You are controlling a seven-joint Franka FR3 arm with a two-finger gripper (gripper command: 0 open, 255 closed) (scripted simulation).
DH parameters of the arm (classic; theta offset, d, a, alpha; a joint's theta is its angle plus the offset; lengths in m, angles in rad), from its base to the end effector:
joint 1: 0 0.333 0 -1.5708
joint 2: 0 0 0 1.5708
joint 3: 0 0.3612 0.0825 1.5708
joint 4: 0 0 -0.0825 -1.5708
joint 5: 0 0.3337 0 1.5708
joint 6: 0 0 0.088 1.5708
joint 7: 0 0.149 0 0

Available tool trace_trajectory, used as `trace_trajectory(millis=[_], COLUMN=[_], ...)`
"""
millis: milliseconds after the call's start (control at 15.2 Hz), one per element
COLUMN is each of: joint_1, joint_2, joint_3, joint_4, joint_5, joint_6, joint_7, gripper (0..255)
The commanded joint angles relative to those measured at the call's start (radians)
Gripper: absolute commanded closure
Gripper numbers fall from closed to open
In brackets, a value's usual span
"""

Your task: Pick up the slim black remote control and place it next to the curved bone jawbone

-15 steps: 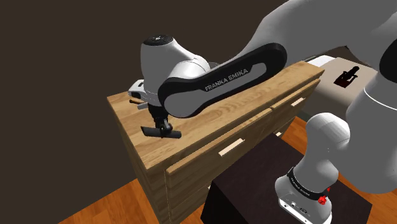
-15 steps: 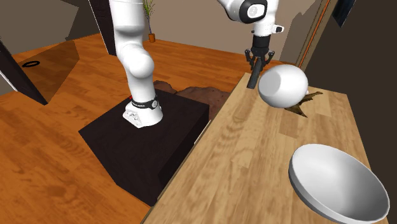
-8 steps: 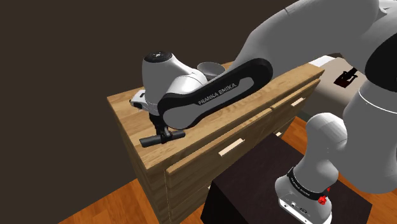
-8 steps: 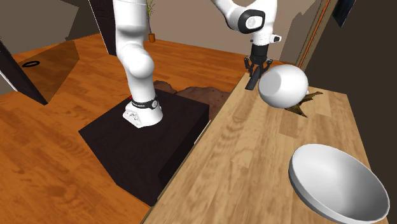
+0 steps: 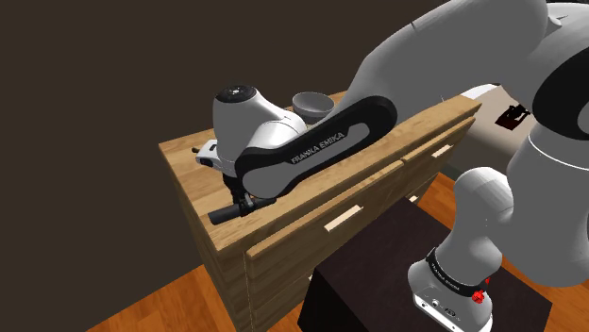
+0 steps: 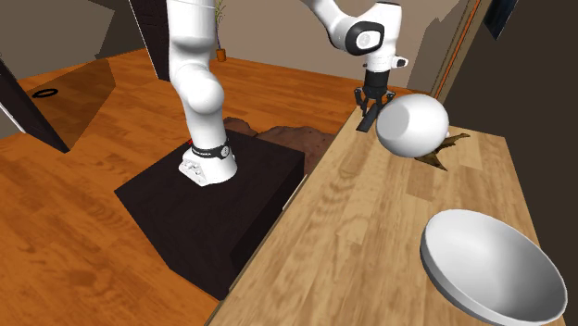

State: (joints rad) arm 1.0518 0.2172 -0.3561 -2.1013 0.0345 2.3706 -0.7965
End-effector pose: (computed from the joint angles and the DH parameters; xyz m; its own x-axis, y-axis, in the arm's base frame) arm 0.4204 0.3615 0.3645 0.0918 0.9957 0.0112 0.9923 -0.0924 0.0823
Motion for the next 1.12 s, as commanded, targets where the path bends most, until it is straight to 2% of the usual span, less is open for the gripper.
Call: trace_trajectory(millis=[0,66,132,462,726,1056], joint_1=[0.0,0.0,0.0,0.0,0.014,0.013], joint_2=[0.001,0.001,0.001,0.001,-0.082,-0.082], joint_3=[0.0,0.0,0.0,0.0,-0.008,-0.008], joint_4=[-0.001,-0.001,-0.001,-0.001,0.034,0.034], joint_5=[0.0,0.0,0.0,0.0,-0.039,-0.039], joint_6=[0.0,0.0,0.0,0.0,-0.113,-0.113], joint_7=[0.0,0.0,0.0,0.0,0.027,0.027], gripper=[255,255,0,0,0,0])
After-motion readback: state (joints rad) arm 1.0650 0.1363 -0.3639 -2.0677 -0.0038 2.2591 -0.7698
